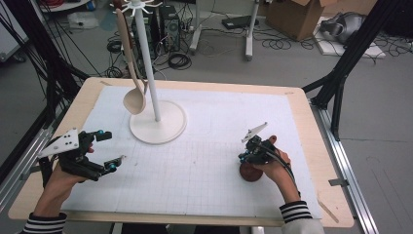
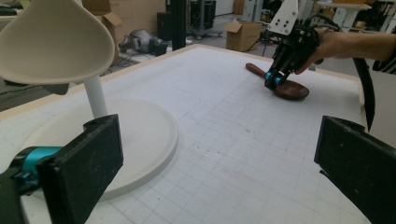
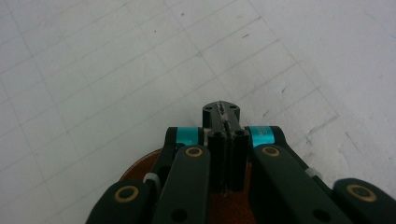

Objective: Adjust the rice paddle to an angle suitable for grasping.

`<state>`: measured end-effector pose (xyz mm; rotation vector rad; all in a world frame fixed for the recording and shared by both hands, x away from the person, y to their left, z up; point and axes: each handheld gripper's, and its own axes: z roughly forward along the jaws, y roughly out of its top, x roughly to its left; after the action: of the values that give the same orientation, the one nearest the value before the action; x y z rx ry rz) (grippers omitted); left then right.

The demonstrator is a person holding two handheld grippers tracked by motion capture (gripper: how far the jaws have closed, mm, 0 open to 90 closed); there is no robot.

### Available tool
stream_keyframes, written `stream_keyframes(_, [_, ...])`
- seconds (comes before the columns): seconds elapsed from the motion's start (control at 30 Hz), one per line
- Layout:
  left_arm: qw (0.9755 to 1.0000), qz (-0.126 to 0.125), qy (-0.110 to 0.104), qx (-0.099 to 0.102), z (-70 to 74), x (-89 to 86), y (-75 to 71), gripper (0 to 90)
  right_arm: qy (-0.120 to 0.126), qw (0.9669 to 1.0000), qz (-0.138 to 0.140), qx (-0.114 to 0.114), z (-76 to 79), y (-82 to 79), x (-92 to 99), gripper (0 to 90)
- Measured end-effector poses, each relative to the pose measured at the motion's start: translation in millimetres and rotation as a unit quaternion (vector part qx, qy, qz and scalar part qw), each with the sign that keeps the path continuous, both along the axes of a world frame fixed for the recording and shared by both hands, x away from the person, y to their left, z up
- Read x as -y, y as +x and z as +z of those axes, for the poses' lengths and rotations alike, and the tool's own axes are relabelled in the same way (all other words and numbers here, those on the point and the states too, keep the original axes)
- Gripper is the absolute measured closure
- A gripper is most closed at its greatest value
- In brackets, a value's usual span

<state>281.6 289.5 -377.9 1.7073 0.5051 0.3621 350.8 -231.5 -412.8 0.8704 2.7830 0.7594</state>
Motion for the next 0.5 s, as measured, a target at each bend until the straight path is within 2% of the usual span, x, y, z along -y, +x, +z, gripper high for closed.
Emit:
stream_keyframes(0.2, [1.0, 0.0, 0.0, 0.0, 0.1, -0.1, -0.1, 1.7, -0.002, 1.0, 0.001, -0.005, 0.1, -6.1, 3.1, 90.0])
stream_keyframes(0.5, [1.0, 0.002, 0.0, -0.001, -0.7, -0.8, 0.3, 1.7, 0.003, 1.0, 0.001, 0.001, 0.5, -14.0, 11.1, 90.0])
